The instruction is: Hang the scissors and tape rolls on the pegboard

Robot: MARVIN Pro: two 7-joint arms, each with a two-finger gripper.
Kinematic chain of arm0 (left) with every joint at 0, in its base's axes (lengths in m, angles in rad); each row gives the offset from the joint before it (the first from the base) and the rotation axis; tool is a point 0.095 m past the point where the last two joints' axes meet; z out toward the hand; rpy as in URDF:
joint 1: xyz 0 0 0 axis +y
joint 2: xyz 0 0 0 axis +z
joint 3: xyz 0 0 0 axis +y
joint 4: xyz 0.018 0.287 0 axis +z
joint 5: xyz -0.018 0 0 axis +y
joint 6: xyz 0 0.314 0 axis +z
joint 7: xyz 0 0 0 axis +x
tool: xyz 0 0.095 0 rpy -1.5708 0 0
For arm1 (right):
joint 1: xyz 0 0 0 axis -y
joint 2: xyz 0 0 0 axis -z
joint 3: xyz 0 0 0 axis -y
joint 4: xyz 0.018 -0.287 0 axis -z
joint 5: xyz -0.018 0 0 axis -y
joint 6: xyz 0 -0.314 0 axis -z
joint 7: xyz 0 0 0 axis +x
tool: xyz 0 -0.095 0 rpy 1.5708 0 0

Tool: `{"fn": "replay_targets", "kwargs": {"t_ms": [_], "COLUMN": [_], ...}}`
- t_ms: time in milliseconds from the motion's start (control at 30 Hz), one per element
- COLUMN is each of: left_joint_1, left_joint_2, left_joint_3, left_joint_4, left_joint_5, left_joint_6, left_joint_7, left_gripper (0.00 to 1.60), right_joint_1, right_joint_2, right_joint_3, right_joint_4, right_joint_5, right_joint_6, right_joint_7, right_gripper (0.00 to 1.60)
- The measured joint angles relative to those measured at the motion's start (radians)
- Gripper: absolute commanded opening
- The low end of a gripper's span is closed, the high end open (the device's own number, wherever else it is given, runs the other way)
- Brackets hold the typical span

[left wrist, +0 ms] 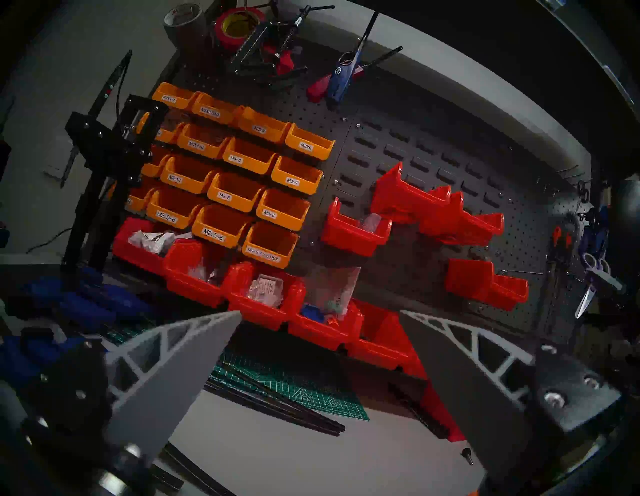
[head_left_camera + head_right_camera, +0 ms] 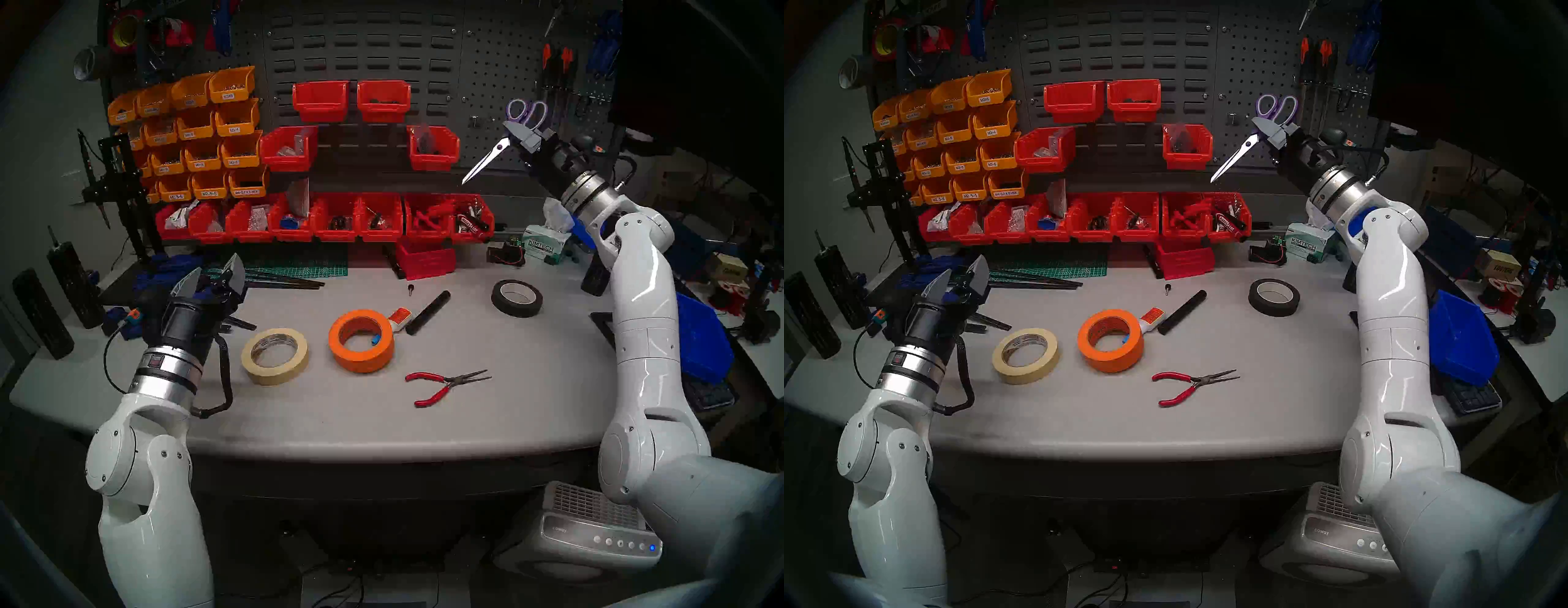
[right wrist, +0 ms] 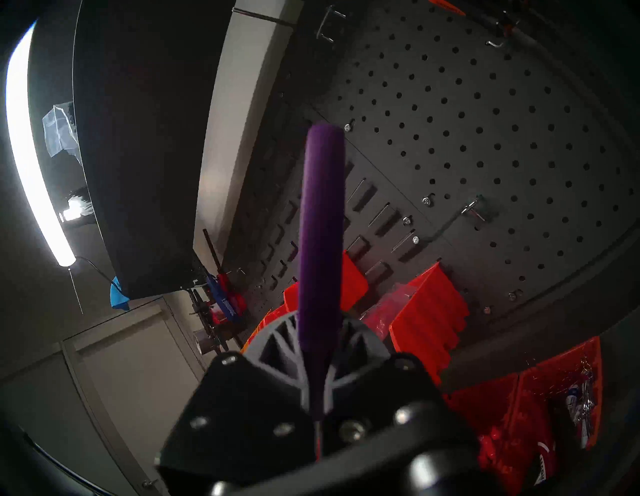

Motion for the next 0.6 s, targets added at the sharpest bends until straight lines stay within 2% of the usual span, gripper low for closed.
{"fn": "replay_targets", "kwargs": {"t_ms": [367, 600], "left_joint_1": [0.002, 0.002], "left_joint_2": [0.0, 0.0], "left_joint_3": [0.023, 0.024], "left_joint_4": [-0.006, -0.007], "left_joint_5": [-0.007, -0.007], "left_joint_6": [-0.011, -0.017], "left_joint_7": [0.0, 0.0], "left_gripper": [1.6, 1.6], "right_joint_1": [0.068, 0.101], "right_joint_2": [0.005, 0.011], "right_joint_3": [-0.04, -0.046], "right_joint_4": [0.126, 0.17], "right_joint_5": [0.031, 0.038], "right_joint_6": [0.017, 0.02], "right_joint_7": [0.03, 0.048], "right_gripper": [0.0, 0.0]}}
